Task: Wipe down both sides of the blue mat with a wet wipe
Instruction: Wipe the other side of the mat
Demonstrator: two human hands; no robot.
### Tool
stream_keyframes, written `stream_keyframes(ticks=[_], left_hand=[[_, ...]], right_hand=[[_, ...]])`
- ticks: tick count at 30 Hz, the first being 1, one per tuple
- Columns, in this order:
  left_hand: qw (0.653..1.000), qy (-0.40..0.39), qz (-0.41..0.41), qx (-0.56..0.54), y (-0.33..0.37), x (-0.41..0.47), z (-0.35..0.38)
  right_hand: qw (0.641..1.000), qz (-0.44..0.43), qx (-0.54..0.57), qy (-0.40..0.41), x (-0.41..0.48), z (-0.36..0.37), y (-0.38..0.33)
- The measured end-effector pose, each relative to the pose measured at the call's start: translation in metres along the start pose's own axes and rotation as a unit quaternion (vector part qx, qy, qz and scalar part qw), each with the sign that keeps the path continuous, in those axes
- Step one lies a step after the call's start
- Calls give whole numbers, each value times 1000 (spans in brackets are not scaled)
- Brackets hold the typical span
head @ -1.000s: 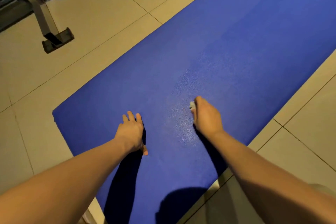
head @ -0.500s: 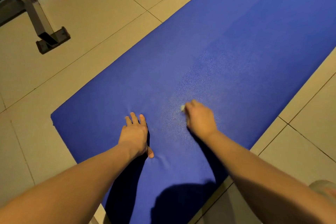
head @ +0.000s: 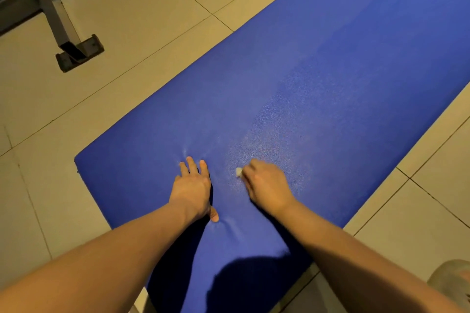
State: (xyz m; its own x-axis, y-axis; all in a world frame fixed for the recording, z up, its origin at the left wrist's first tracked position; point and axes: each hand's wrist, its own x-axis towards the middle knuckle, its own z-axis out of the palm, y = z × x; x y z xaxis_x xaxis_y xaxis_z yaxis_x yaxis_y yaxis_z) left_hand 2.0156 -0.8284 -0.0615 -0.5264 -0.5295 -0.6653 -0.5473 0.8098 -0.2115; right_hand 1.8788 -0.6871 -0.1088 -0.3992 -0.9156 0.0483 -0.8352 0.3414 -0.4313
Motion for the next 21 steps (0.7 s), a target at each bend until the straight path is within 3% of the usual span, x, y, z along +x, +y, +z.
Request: stream_keyframes(ticks=[3, 7, 9, 12, 16, 19, 21], left_hand=[[1000, -1, 0, -4, 0, -1, -1], [1000, 5, 1, -4, 0, 0, 0], [1000, 8, -1, -6, -1, 1, 2], [1000, 10, -2, -11, -1, 1, 3], [1000, 7, -3, -21, -1, -1, 2], [1000, 9, -1, -19, -2, -1, 2], [1000, 14, 1, -16, -2, -2, 2]], right_hand=[[989, 115, -52, 73, 29, -20, 44], [970, 224, -57, 79, 48, -28, 52], [971, 222, -26, 85, 38, -14, 24], [993, 112, 44, 18, 9, 8, -28], [999, -3, -10, -31, 24, -1, -5], [991, 113, -49, 55, 53, -18, 43], [977, 188, -75, 61, 68, -28, 65]])
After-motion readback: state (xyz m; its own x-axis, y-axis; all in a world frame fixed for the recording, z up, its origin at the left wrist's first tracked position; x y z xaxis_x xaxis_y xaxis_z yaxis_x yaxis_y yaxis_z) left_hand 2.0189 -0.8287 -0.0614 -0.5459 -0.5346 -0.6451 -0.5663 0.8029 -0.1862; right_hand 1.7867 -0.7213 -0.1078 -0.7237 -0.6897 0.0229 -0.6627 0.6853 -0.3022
